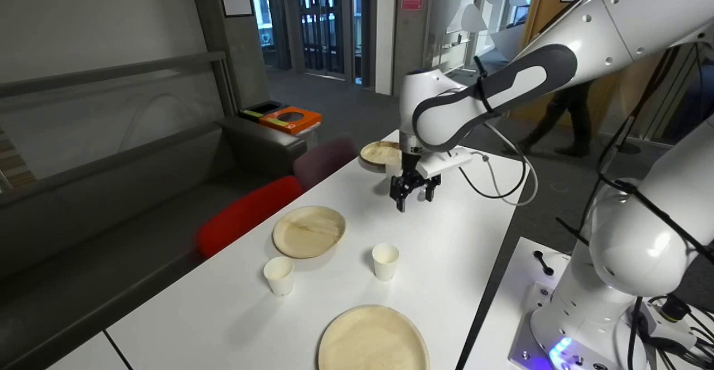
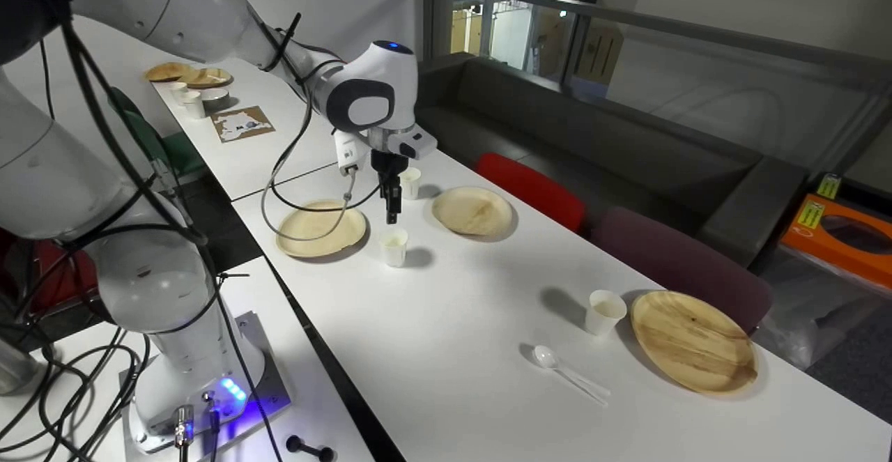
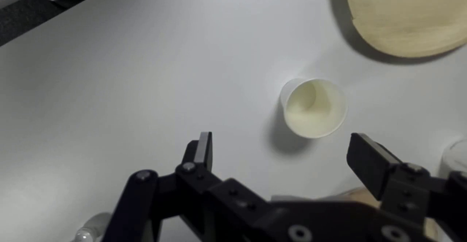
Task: Move the plate to the left
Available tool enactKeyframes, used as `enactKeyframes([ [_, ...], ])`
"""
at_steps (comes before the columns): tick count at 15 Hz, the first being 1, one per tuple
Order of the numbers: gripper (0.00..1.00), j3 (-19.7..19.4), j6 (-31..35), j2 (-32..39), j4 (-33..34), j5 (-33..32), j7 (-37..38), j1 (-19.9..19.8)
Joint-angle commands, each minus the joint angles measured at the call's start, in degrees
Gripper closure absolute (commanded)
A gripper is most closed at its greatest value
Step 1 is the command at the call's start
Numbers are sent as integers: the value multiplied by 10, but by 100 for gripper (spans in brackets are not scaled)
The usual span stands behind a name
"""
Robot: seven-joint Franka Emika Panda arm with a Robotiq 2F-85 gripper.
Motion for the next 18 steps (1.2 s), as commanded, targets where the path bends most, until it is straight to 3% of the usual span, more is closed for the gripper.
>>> enactKeyframes([
  [1,0,-58,-39,-54,-2,18,-76,-67],
  [2,0,-74,-47,-52,6,15,-94,-84],
  [3,0,-43,-25,-31,3,8,-63,-72],
  [6,0,-69,-34,-41,3,8,-93,-97],
  [18,0,-63,-34,-41,3,8,-92,-94],
])
